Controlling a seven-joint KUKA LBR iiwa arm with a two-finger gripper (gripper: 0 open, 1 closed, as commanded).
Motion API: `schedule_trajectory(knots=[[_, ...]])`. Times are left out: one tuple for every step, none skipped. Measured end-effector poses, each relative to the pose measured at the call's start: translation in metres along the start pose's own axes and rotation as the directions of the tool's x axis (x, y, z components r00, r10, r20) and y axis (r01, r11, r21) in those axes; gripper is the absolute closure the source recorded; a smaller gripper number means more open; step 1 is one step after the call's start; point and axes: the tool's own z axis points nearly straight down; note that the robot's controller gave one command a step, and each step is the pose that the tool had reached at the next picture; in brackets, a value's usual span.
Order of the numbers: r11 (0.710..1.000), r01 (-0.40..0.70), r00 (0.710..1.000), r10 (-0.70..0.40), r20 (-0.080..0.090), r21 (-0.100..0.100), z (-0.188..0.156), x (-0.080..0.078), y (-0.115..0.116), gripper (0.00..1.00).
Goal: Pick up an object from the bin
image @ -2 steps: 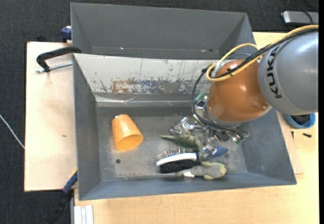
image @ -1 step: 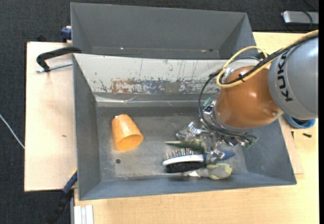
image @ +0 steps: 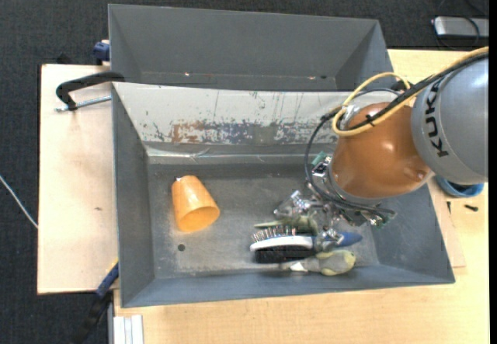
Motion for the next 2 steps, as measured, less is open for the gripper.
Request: schedule_trajectory(knots=[[1.000,-0.001,1.000,0.001,-0.025,-0.012,-0.041,-0.004,-0.001,1.00],[1.000,-0.002,1.000,0.002,-0.025,-0.011,-0.106,-0.008,-0.003,1.00]])
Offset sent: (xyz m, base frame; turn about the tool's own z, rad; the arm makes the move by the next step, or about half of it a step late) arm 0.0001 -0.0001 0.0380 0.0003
